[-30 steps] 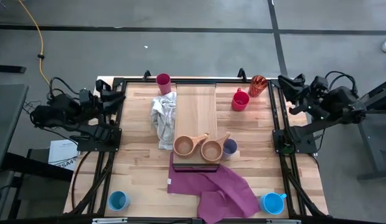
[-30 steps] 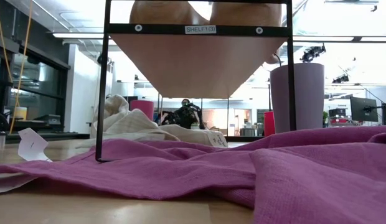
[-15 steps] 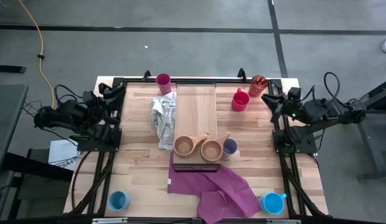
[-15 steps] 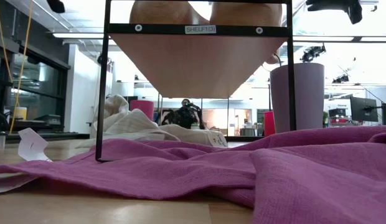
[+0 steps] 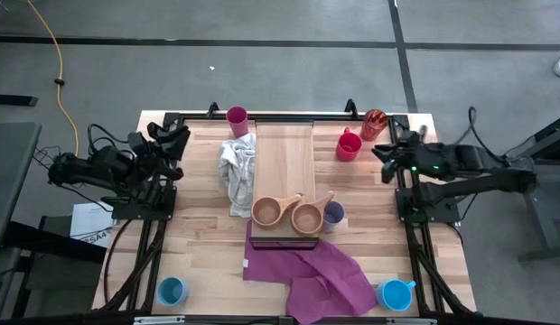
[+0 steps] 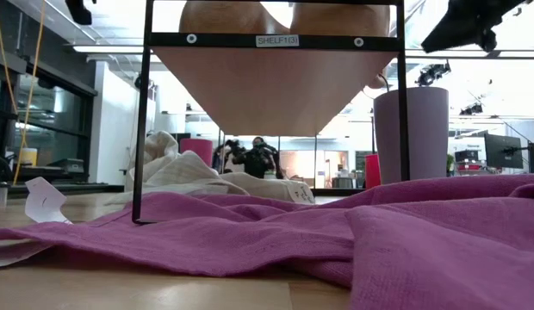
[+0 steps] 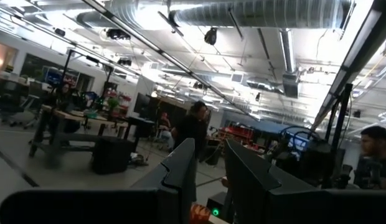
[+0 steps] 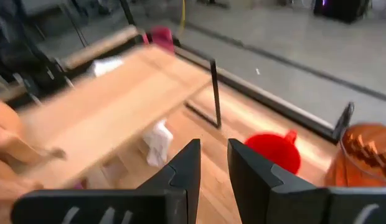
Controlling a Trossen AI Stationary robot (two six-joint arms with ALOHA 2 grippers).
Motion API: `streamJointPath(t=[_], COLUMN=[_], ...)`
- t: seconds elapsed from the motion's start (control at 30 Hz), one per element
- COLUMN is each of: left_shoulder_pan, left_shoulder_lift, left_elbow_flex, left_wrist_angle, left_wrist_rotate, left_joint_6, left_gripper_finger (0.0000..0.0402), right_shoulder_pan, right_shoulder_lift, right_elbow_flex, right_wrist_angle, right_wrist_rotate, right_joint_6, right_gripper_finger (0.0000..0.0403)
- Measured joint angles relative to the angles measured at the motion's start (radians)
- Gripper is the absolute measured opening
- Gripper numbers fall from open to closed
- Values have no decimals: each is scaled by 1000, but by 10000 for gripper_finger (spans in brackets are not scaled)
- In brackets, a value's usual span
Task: Stack small to large cups/mugs on shelf
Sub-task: Put the red mug on the shelf
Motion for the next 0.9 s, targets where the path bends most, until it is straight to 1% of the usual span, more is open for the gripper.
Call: streamJointPath(t=[0.1, 0.2, 0.27, 0.4, 0.57, 0.63, 0.73, 0.9], left_shoulder_pan=[0, 0, 0, 0, 0, 0, 0, 0], left_shoulder_lift=[6, 6, 6, 5, 6, 6, 2, -15], left_elbow_flex=[0, 0, 0, 0, 0, 0, 0, 0], left_wrist_angle=[0, 0, -3, -49, -157, -173, -183, -221], left_wrist_rotate=[0, 11, 20, 34, 79, 98, 100, 120], left_joint_6=[0, -2, -3, -44, -135, -151, -153, -160], left_gripper_finger=[78, 78, 78, 78, 78, 78, 78, 78], right_shoulder_pan=[-104, -200, -246, -321, -369, -375, -389, -392], right_shoulder_lift=[98, 208, 281, 419, 551, 590, 644, 706], right_elbow_flex=[35, 107, 175, 310, 426, 456, 486, 497], right_wrist_angle=[-20, -25, -47, -148, -246, -262, -279, -314], right_wrist_rotate=[-120, -230, -266, -296, -392, -428, -484, -501], right_joint_6=[-17, -75, -103, -136, -150, -158, -159, -177], right_gripper_finger=[73, 73, 73, 73, 73, 73, 73, 73])
